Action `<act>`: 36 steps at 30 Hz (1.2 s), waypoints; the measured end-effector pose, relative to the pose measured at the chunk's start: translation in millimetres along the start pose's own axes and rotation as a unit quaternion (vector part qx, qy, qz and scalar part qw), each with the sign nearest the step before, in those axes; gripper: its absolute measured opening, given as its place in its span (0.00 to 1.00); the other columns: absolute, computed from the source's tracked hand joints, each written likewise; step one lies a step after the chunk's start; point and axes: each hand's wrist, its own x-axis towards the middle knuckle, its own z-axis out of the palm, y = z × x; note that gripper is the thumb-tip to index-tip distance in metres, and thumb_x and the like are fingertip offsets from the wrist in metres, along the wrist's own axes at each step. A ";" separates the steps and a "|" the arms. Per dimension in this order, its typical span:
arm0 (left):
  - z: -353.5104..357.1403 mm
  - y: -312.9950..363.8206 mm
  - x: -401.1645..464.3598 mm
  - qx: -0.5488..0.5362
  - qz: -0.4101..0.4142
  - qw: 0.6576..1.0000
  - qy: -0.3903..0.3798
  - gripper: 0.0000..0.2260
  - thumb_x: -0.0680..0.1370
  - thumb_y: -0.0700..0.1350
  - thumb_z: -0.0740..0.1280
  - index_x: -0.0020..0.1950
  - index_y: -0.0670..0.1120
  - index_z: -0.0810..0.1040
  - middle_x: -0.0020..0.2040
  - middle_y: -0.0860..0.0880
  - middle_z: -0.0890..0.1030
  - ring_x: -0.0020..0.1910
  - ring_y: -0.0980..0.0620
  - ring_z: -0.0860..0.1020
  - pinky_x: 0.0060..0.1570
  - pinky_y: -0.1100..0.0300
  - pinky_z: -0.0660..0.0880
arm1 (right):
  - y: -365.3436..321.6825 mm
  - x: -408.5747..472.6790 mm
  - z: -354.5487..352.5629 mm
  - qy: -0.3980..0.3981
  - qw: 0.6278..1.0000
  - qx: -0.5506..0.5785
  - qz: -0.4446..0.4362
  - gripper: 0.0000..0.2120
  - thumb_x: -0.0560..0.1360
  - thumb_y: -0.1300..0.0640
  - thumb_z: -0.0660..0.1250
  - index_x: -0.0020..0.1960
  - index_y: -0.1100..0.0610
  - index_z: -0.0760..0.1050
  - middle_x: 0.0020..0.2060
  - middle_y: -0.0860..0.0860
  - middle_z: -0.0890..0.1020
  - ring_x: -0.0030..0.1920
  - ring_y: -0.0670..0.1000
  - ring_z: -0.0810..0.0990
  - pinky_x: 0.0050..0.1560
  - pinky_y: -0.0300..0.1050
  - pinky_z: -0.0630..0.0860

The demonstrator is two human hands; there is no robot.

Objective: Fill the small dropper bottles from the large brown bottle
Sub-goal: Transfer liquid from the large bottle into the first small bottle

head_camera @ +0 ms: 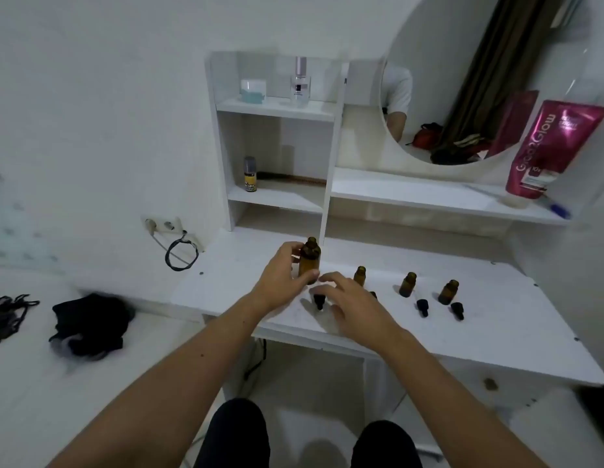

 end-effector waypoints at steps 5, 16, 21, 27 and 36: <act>6.9 -5.7 -2.2 -0.037 -0.029 0.999 0.021 0.24 0.77 0.51 0.74 0.70 0.53 0.69 0.63 0.55 0.79 0.60 0.56 0.78 0.61 0.56 0.78 | 3.1 6.3 10.4 -0.052 0.997 -0.038 -0.030 0.16 0.77 0.59 0.72 0.64 0.49 0.79 0.66 0.48 0.75 0.59 0.51 0.76 0.59 0.50 0.80; 11.6 -27.6 3.5 -0.004 -0.026 0.999 0.037 0.20 0.78 0.54 0.72 0.68 0.52 0.72 0.57 0.57 0.81 0.52 0.59 0.79 0.56 0.54 0.80 | -1.9 38.0 -65.8 0.298 0.931 0.200 0.063 0.09 0.79 0.61 0.70 0.59 0.55 0.82 0.52 0.46 0.85 0.53 0.44 0.82 0.55 0.42 0.80; 11.9 -26.3 3.3 0.005 -0.024 0.999 0.032 0.21 0.79 0.55 0.71 0.69 0.52 0.71 0.60 0.57 0.79 0.54 0.58 0.78 0.56 0.62 0.77 | -8.9 54.1 -81.6 0.308 0.899 0.296 0.093 0.12 0.81 0.62 0.68 0.63 0.53 0.80 0.53 0.46 0.85 0.55 0.46 0.84 0.59 0.41 0.79; 9.9 -23.9 1.2 0.003 -0.023 0.999 0.029 0.21 0.79 0.55 0.70 0.69 0.52 0.71 0.60 0.56 0.79 0.54 0.57 0.78 0.56 0.62 0.76 | -7.3 66.0 -73.1 0.303 0.891 0.317 0.117 0.09 0.82 0.60 0.67 0.62 0.54 0.80 0.53 0.46 0.85 0.56 0.47 0.84 0.60 0.45 0.80; 9.2 -20.5 0.8 0.012 -0.032 0.999 0.029 0.21 0.79 0.56 0.70 0.70 0.51 0.70 0.62 0.55 0.80 0.56 0.56 0.78 0.55 0.65 0.74 | -6.9 79.7 -75.3 0.269 0.905 0.305 0.127 0.09 0.81 0.59 0.69 0.60 0.53 0.81 0.52 0.46 0.85 0.53 0.45 0.83 0.58 0.35 0.78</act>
